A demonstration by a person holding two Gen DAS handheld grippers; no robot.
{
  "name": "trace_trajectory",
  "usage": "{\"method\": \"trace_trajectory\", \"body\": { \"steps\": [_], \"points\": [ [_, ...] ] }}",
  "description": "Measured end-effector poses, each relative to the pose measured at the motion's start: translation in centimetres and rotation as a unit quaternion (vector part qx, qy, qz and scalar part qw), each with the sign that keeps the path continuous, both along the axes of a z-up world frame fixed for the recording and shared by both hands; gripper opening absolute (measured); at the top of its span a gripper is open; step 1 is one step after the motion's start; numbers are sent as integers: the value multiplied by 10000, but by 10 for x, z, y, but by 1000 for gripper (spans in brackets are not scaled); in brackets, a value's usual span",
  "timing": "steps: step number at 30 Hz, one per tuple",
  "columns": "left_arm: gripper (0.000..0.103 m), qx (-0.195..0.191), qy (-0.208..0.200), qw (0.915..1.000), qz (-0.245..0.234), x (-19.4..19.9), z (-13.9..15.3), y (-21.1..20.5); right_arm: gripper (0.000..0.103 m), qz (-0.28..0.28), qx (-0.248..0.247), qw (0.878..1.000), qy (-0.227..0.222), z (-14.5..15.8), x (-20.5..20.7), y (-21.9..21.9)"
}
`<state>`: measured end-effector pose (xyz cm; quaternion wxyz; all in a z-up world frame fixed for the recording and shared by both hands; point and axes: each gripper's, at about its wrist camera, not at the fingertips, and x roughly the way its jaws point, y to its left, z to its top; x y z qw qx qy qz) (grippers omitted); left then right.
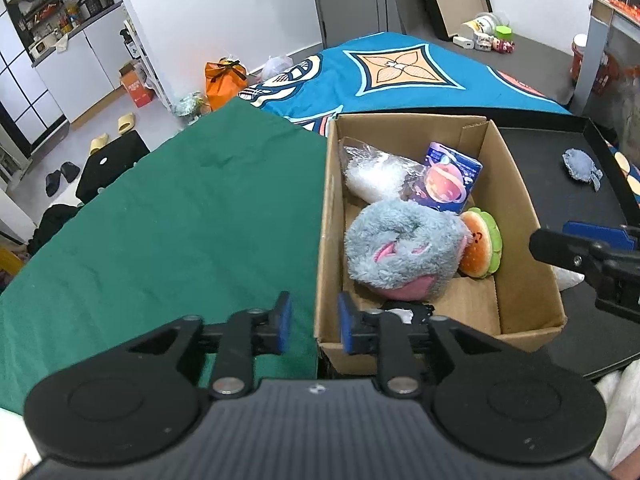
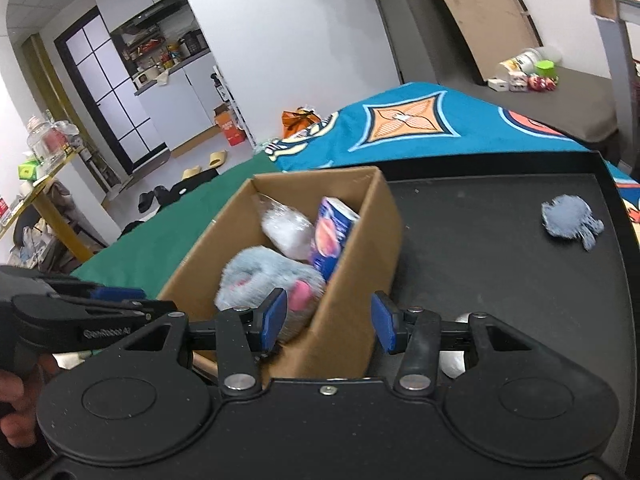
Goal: Organize soft objects
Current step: 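Reach the right gripper to the white crumpled bag and grasp it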
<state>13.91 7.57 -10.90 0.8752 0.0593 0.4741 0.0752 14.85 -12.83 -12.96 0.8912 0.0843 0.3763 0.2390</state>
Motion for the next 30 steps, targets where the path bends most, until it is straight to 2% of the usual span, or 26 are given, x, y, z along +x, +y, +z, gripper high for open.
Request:
{"method": "trace_trajectory", "body": {
  "steps": [2,5,8,18,24,30],
  "points": [
    [42,96,13,9999,-46,1,1,-6,49,-23,-42,10000,50,-5,1,-5],
    [52,254,43,9996,-113,2,1,-14,57,-31,145,9998,137,-14,5,-16],
    [56,427,93,9990,-126,3,-1,-21,57,-43,313,9993,188,-16,6,-24],
    [62,859,277,9959,-86,14,-7,-30,57,-229,774,9962,319,-19,12,-58],
    [63,1095,326,9934,-40,23,-9,-36,57,-453,526,9967,413,-32,20,-73],
    [70,1258,369,9912,-151,30,-13,-51,57,-572,499,9954,580,-45,27,-81]
  ]
}}
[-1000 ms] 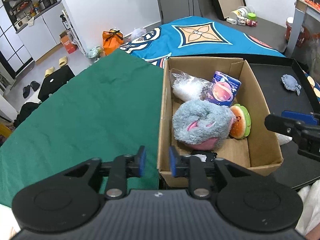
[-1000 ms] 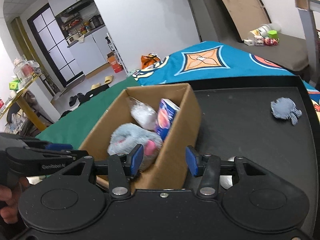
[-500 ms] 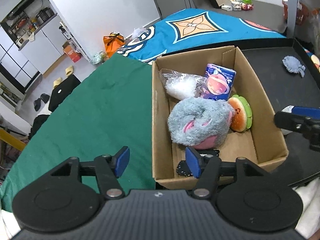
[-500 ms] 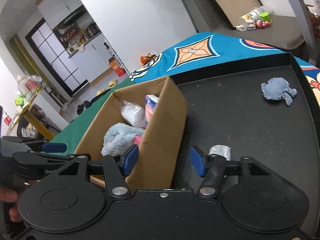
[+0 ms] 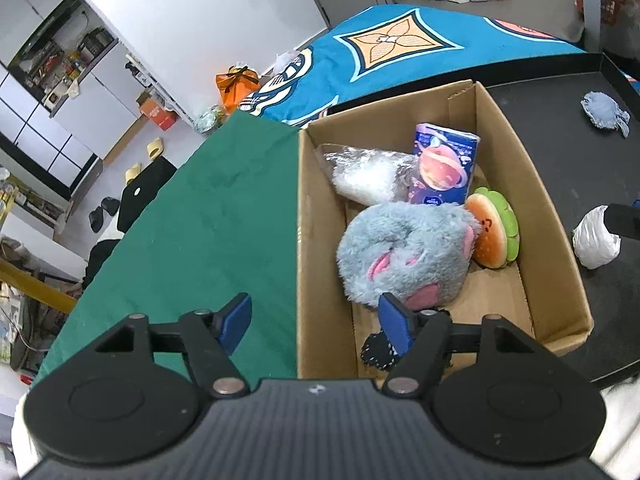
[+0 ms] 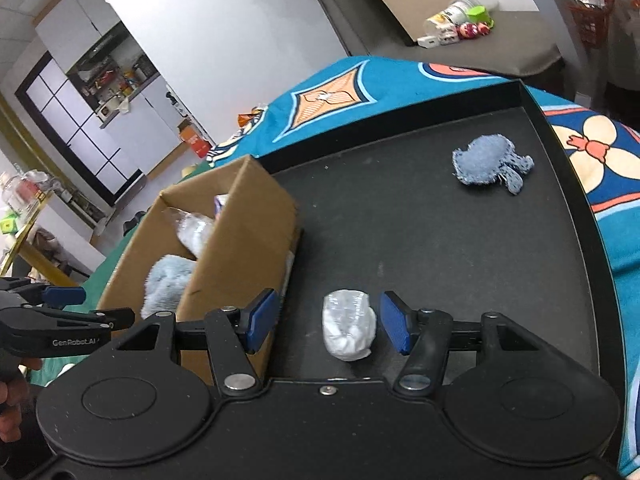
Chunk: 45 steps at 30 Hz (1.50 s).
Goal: Organize soft objects
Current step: 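Reach the right gripper to the white crumpled bag and grasp it, then carry the white bag into the box and open the right gripper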
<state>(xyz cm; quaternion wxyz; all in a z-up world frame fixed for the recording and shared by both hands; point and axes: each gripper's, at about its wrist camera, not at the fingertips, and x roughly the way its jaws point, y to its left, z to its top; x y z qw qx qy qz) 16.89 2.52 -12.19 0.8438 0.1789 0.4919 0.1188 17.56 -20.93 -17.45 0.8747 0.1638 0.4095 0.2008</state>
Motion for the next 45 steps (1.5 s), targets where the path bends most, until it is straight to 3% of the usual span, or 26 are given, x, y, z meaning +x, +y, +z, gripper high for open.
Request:
{"method": "trace_trajectory", "body": {
  "steps": [15,25,26,27,30,33,45],
  "points": [
    [73,226,183,9996,-65,18,-16,-13,57,71,-264,9990,362,-31,8,7],
    [80,292,169,9994,-17,23,-19,-10,58,153,-529,9983,165,-28,4,17],
    [80,291,169,9994,-16,23,-19,-10,52,138,-536,9983,169,-27,3,17],
    [80,289,169,9994,-14,23,-19,-10,29,119,-527,9984,188,-27,2,17],
    [80,285,161,9995,-12,21,-19,-10,30,8,-224,9990,381,-27,1,7],
    [80,277,155,9995,-11,21,-18,-10,30,-44,-462,9987,219,-20,-5,5],
    [80,74,-89,9999,-73,1,-2,-4,30,-347,-640,9973,14,10,-14,-9]
  ]
}}
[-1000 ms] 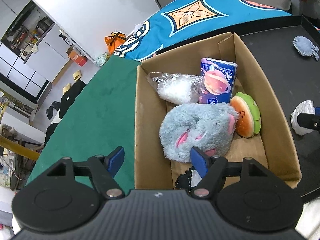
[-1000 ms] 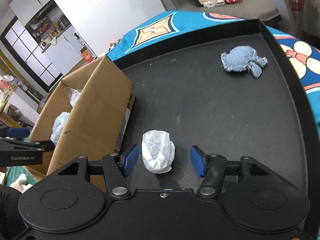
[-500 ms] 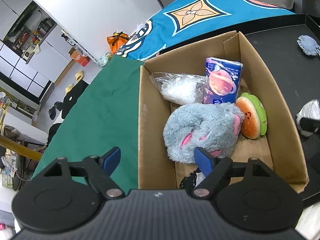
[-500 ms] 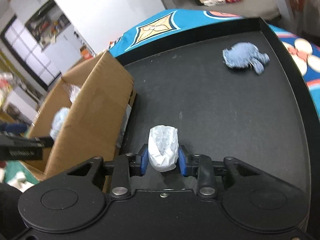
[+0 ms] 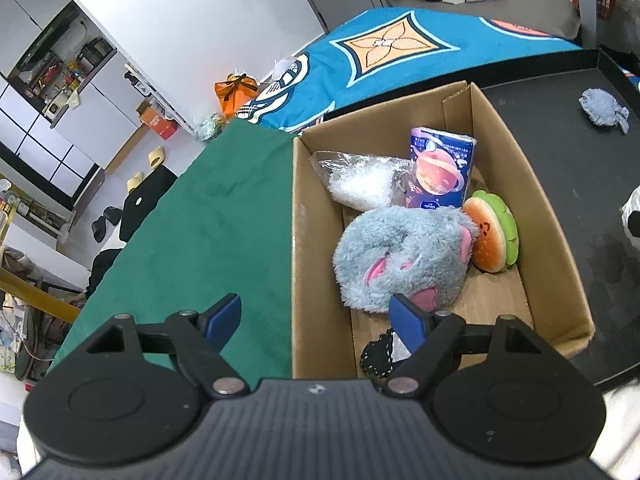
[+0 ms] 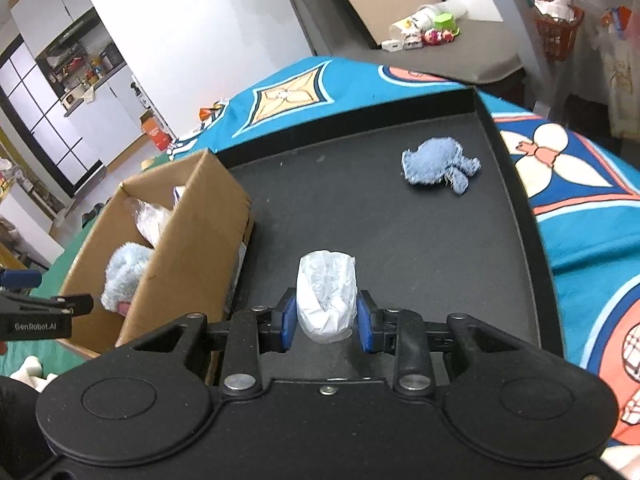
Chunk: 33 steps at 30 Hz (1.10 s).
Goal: Organize soft objects
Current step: 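Carry the white bag into the box and open the right gripper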
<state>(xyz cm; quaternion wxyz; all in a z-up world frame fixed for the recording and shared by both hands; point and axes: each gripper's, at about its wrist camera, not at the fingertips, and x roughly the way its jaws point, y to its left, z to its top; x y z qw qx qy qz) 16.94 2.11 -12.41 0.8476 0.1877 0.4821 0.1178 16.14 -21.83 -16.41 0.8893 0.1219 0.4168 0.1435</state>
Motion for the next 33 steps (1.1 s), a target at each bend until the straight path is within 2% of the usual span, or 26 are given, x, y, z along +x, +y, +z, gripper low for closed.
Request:
{"method": "trace_trajectory", "body": {
  "steps": [12,18,24,29,33],
  "points": [
    [79,-441,-367,9983,13,-19,13,19,30,257,49,9979,-585,57,-2,28],
    [76,-673,-460,9967,-28,-25,12,25,30,505,19,9961,-721,68,-2,52],
    [62,-885,-499,9948,-12,-29,4,33,30,798,7,9939,-766,73,-6,75],
    [39,-1068,-450,9933,13,-31,-4,39,31,973,-13,9927,-714,72,-9,92],
    [28,-1170,-404,9923,49,-29,-7,43,31,1118,-16,9914,-685,70,-11,103]
  ]
}}
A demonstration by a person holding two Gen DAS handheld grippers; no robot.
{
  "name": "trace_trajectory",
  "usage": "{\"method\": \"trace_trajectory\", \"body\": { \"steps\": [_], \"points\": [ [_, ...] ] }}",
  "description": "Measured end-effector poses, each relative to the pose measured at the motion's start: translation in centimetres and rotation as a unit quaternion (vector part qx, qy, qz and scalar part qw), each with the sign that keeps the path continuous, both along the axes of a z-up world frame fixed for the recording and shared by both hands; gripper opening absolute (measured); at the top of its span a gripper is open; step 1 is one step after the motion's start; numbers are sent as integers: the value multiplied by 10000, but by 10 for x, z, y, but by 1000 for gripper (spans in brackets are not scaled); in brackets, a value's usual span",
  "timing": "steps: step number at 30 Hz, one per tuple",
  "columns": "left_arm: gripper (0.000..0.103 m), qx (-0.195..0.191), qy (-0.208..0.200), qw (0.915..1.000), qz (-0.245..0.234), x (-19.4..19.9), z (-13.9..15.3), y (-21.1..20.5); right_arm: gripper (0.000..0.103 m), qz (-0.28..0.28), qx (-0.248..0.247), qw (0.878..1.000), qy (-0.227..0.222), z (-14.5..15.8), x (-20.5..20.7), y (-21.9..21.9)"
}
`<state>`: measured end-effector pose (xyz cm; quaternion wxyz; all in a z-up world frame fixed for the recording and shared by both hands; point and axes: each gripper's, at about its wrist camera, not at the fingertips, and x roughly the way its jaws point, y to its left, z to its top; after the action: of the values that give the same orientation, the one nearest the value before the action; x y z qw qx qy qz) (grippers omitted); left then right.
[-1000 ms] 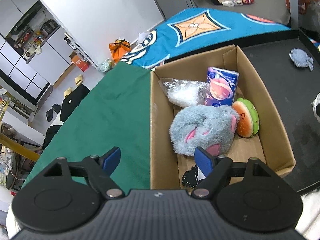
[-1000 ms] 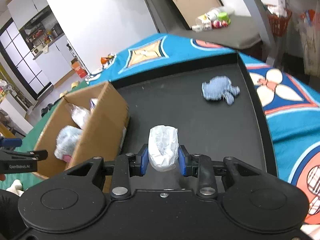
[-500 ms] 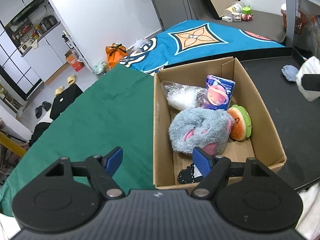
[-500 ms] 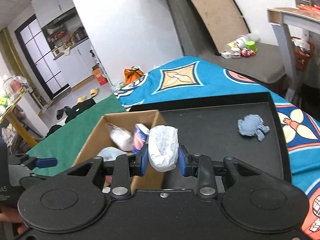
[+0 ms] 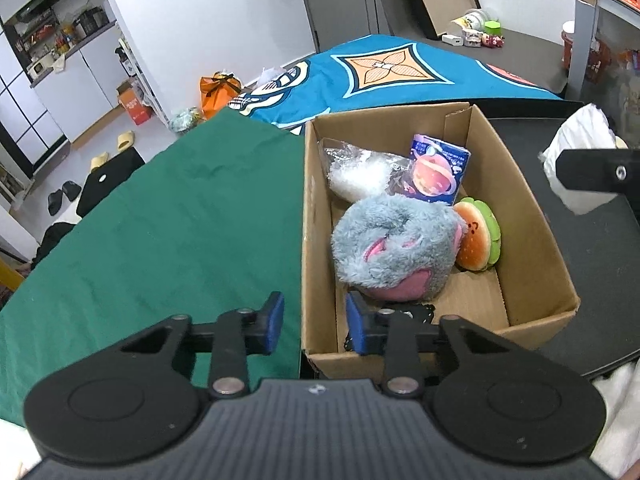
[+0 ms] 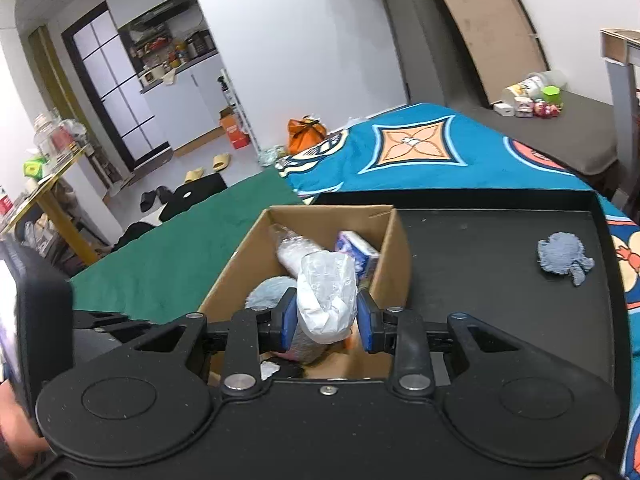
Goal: Organize soft objects
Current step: 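Carry the white bag into the box and open the right gripper, then reach the right gripper to the blue denim plush and grasp it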
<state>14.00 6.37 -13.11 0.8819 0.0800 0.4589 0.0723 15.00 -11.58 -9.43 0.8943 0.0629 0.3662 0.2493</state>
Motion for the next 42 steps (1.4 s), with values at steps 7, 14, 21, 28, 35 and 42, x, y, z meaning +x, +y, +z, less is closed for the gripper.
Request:
{"method": "trace_trajectory", "body": {
  "steps": [7,14,21,28,35,42],
  "points": [
    [10,-73,157,9998,89,5,-7,4,51,75,-49,9998,176,-6,-3,2],
    [7,-201,61,9998,-55,-1,1,7,60,-152,-198,9997,35,7,1,-17],
    [9,-70,136,9999,75,4,-3,4,66,-306,-616,9975,-145,13,5,-42],
    [10,-114,142,9994,287,6,-2,5,66,-459,-625,9969,-161,18,6,-59],
    [24,-324,9,9977,602,6,8,2,78,-672,-646,9954,-214,25,10,-76],
    [68,55,-425,9974,579,-3,19,-4,81,-796,-537,9951,-235,20,27,-95]
  ]
}}
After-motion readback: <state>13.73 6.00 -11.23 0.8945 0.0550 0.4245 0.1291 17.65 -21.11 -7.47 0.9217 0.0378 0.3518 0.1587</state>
